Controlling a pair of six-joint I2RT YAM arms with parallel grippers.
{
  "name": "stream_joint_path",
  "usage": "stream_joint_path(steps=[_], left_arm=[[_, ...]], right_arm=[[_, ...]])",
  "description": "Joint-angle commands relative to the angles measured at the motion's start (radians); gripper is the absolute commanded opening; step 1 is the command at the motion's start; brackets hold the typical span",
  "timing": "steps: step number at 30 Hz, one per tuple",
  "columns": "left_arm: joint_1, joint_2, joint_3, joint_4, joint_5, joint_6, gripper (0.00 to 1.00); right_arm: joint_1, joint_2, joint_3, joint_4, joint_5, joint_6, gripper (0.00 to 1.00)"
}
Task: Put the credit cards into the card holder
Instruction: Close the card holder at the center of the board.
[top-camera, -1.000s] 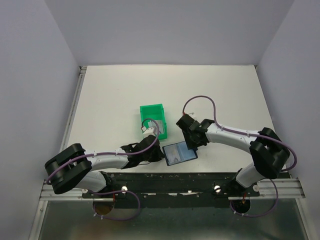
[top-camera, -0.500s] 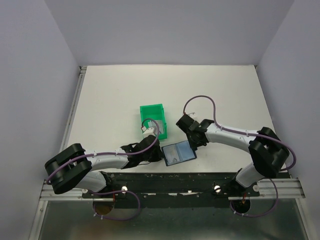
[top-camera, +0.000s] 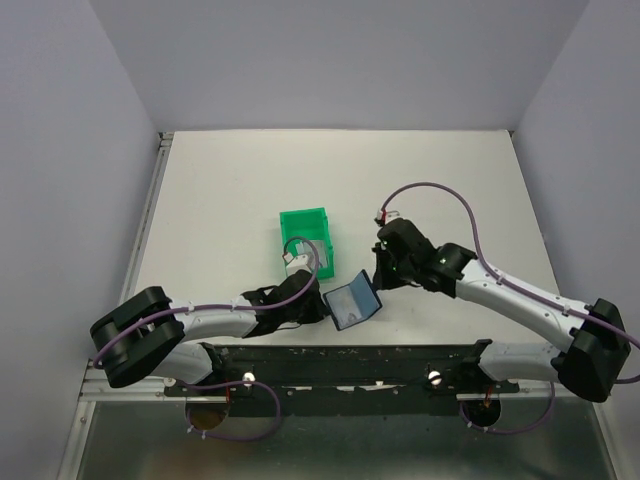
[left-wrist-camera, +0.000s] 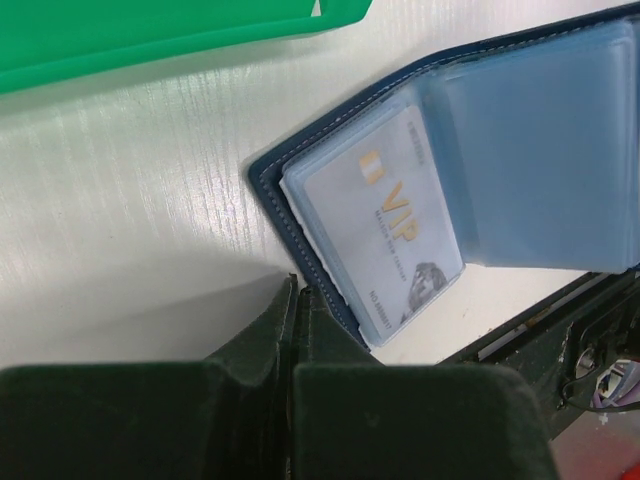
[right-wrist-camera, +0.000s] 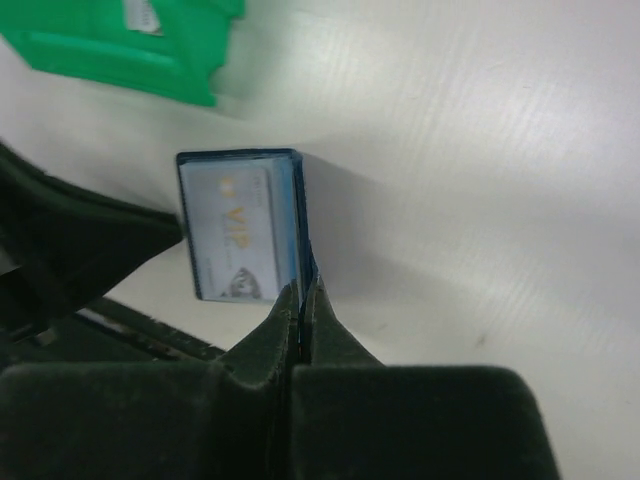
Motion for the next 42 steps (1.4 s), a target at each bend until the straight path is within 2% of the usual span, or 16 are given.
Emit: stream_joint_path(steps=[1,5,12,18,20,22,24,27,34,37,42], left_arm=[[-0.005,0.017,-0.019,-0.031,0.002,0.007,0.00],[-0.005,0.014,-0.028,-0.028,0.002,0.001,0.00],[-0.005,-0.057,-0.096,-0.042,-0.019,-0.033,0.00],[-0.005,-0.117,-0.146,-0.074,-0.039,-0.059,0.00],[-0.005,-0.143,-0.160,-0.088,-0.047,-0.068,0.00],[-0.005,-0.173,-0.175,-0.108,-0.054,-0.079,0.00],[-0.005,-0.209,-0.186,-0.123,-0.062,-0.088,0.00],[-0.005,-0.258,-0.203,-0.172,-0.074,-0.097,0.00],[-0.005,-0.328,-0.202,-0.244,-0.100,-0.100,0.00],[-0.003,-0.345,-0.180,-0.281,-0.116,-0.094,0.00],[-0.005,-0.393,-0.148,-0.341,-0.142,-0.082,0.00]], right_arm=[[-0.002,-0.021,-0.059,0.168,-0.297,0.017,0.00],[-0.002,0.025,-0.123,0.340,-0.478,0.076,0.00],[-0.001,0.114,-0.232,0.623,-0.654,0.194,0.00],[-0.001,0.237,-0.313,0.946,-0.774,0.336,0.01],[-0.002,0.287,-0.315,0.995,-0.797,0.359,0.13],[-0.001,0.310,-0.318,1.032,-0.811,0.376,0.31],[-0.001,0.304,-0.313,1.024,-0.811,0.373,0.42],[0.001,0.257,-0.280,0.936,-0.793,0.324,0.49],[-0.002,0.123,-0.192,0.716,-0.738,0.212,0.55],[-0.004,0.053,-0.174,0.600,-0.618,0.169,0.53],[-0.027,-0.013,-0.168,0.406,-0.341,0.108,0.34]])
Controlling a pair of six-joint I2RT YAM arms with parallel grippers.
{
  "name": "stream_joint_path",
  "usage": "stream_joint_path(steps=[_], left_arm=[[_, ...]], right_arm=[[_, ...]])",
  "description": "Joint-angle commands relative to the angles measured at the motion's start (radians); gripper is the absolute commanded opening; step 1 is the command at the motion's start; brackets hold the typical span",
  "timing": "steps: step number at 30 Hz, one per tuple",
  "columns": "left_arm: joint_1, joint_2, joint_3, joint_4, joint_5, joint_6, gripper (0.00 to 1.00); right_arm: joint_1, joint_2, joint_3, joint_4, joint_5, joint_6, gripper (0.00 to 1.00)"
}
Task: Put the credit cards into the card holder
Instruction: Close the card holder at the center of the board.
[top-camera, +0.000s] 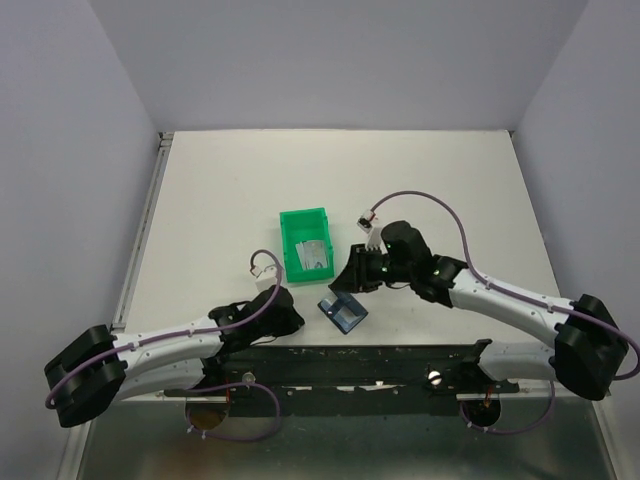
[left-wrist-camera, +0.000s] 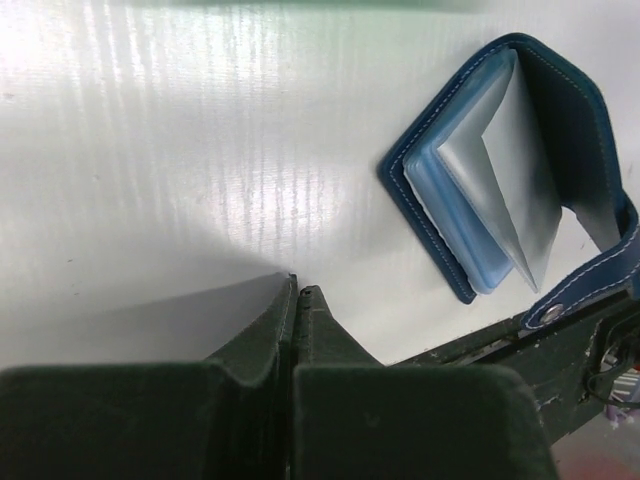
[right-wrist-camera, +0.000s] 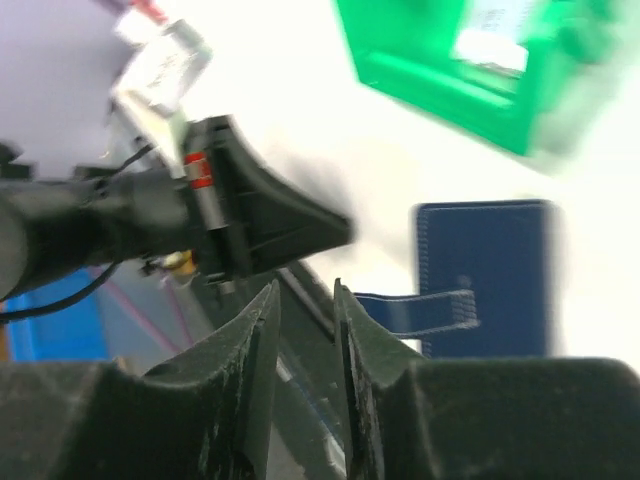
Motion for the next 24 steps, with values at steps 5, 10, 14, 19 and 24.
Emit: stream_joint_path(steps=[5,10,14,19,24], left_arm=[[-0.003,-0.075,0.050,-0.178,-0.074,0.037,0.00],[-0.003,-0.093,0.085,-0.210,-0.089,0.051,0.00],[-0.003,-0.090,0.116,-0.221,-0.091,0.065,0.00],[-0.003,-0.078,0.161,-0.222,-0.091,0.088,0.00],[-0.003,-0.041,0.193,-0.166,-0.060,0.106,0.00]], right_arm=[[-0.023,0.026,0.026,-0.277,0.311,-0.129,0.23],[-0.023,0.147,0.017,-0.185,0.167,-0.149,0.20],[-0.023,0.195,-0.017,-0.109,0.086,-0.135,0.20],[-0.023,0.288,-0.024,-0.095,0.084,-0.148,0.21],[-0.022,0.343,-0.026,-0.113,0.127,-0.138,0.24]])
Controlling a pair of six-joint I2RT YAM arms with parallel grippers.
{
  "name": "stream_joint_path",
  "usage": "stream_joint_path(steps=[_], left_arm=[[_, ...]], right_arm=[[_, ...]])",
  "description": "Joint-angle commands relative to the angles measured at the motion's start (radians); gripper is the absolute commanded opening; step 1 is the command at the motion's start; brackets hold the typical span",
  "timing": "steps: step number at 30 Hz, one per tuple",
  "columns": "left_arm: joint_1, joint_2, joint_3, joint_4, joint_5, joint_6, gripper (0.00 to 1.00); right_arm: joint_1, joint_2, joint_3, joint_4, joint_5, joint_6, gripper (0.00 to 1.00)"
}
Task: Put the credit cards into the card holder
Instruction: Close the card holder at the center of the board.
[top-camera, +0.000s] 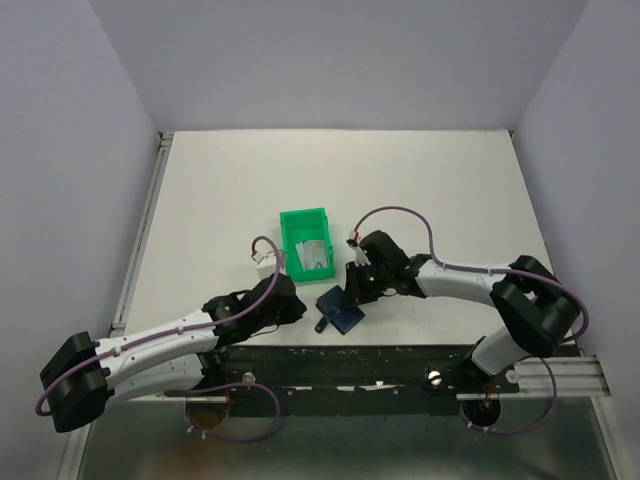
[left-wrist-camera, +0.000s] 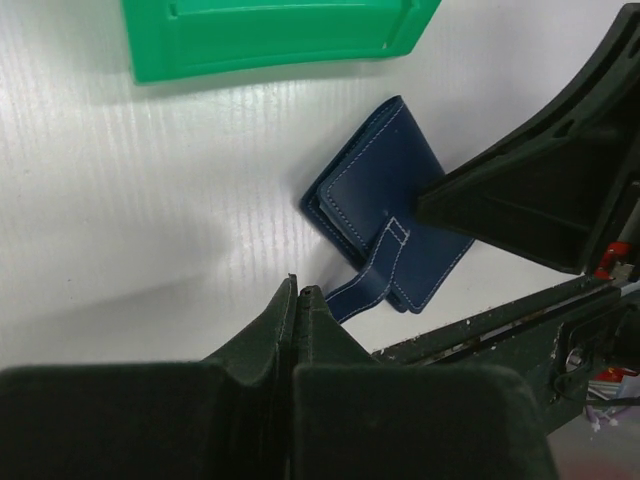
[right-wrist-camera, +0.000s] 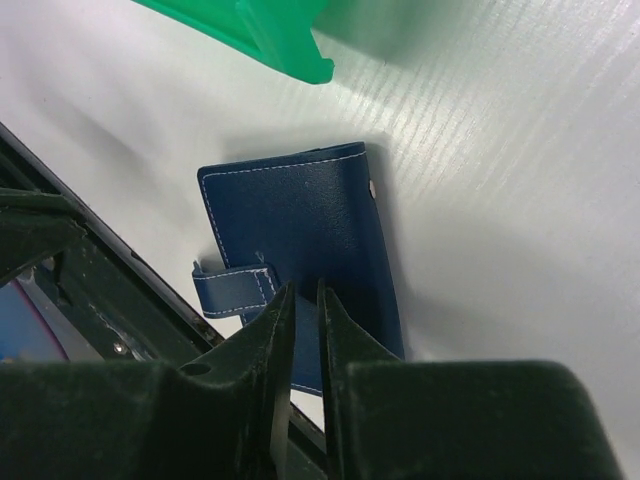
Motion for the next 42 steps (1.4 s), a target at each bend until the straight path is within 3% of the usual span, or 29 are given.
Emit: stream_joint_path(steps=[1,13,29,33,39,42], left_arm=[[-0.003,0.047,0.040,0.067,0.012,0.036,0.00],[-0.089,0.324,0.109,0.272,0.078,0.019,0.00],[-0.112,0.407,-0.008,0.331,0.064,-0.080,0.00],[-0.112,0.423,-0.020,0.345,0.070,-0.086,0.00],[-0.113,0.435,-0.042,0.366,0.076,-0.093,0.00],[-0.115,0.435,-0.046,0.371,0.076,-0.093,0.00]], right_arm=[[0.004,0.054,-0.018,-0.026,0.034,-0.012,0.24],[0.003,0.054,-0.029,-0.021,0.031,-0.001,0.25],[0.004,-0.013,-0.023,-0.041,0.006,0.005,0.29],[0.004,-0.110,-0.024,-0.072,0.014,0.005,0.38],[0.001,-0.242,0.026,-0.231,0.132,-0.059,0.60],[-0.003,-0.245,0.043,-0.282,0.166,-0.099,0.65]])
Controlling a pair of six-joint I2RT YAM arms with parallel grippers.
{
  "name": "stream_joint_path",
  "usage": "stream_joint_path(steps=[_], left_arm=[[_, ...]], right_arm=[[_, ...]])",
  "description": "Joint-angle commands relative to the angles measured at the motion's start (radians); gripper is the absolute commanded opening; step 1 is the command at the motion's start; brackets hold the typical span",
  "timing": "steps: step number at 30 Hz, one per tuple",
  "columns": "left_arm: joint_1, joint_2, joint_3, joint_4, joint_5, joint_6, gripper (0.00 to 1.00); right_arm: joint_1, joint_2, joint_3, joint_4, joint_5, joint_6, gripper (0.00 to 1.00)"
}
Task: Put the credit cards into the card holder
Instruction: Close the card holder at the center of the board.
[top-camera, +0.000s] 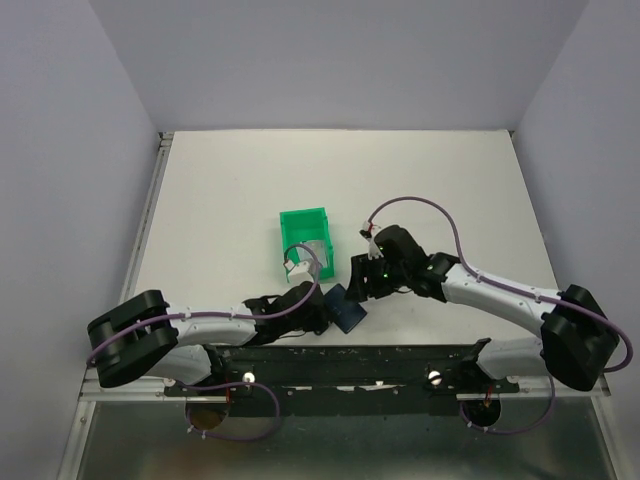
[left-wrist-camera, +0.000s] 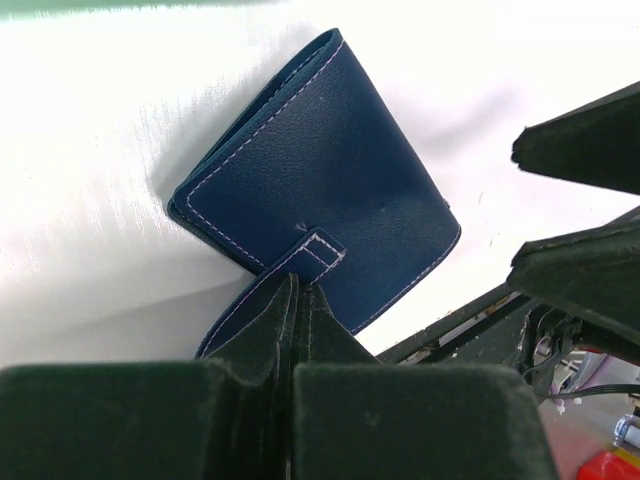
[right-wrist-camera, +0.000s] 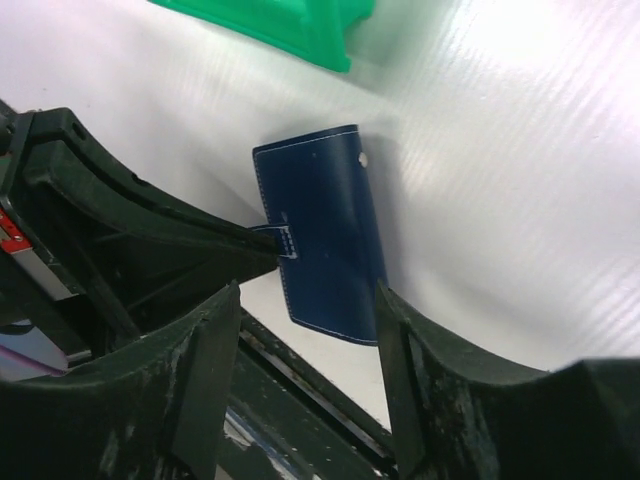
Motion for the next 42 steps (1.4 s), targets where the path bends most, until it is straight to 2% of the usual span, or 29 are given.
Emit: stream_joint_path(steps=[1,7,16,25,32,42], left_arm=[[-0.008,0.036,-0.046,-0.066,0.010,0.003,0.00],[-0.010,0.038,-0.055,-0.062,0.009,0.000,0.00],[-0.016,0.050,-0.078,-0.043,0.012,-0.011,0.00],[-0.016,0.070,-0.095,-0.019,0.016,-0.018,0.00],[-0.018,0.094,-0.093,-0.002,0.024,-0.017,0.00],[-0.018,0.107,-0.086,0.001,0.026,-0.015,0.00]], right_arm=[[-0.007,-0.004,0.034,-0.132,0.089,-0.076,0.66],[-0.031,0.056,0.014,-0.094,0.028,-0.099,0.67],[-0.122,0.111,-0.070,0.107,-0.219,-0.067,0.68],[-0.129,0.259,-0.129,0.316,-0.322,0.042,0.65],[-0.131,0.318,-0.176,0.466,-0.382,0.120,0.59],[-0.131,0.287,-0.227,0.540,-0.459,0.139,0.41]])
